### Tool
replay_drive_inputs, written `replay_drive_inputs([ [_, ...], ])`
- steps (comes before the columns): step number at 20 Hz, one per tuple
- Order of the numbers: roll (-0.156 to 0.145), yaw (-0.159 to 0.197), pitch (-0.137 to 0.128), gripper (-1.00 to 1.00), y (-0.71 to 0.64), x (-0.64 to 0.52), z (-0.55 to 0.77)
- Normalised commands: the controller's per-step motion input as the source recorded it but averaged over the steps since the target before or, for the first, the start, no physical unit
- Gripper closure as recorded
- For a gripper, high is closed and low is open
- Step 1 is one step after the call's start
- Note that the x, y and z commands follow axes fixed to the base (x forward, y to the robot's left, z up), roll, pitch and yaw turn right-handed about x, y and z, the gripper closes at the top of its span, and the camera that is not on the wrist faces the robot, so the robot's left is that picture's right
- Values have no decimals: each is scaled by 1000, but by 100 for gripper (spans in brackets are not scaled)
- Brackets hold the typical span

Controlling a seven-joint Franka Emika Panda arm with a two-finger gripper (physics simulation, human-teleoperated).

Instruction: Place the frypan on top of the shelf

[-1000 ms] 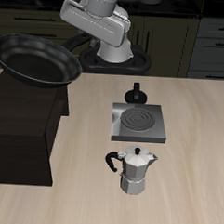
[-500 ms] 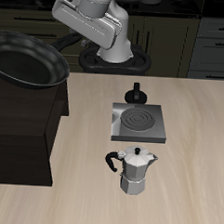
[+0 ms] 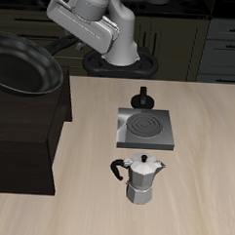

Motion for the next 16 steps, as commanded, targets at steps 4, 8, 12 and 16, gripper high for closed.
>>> replay_drive_inputs([
  [4, -26, -15, 9, 100, -150, 82, -9],
  [8, -22, 14, 14, 100, -78, 76, -106],
  [12, -19, -9, 34, 100, -109, 113, -169],
  [16, -31, 6, 23, 100, -119, 89, -134],
])
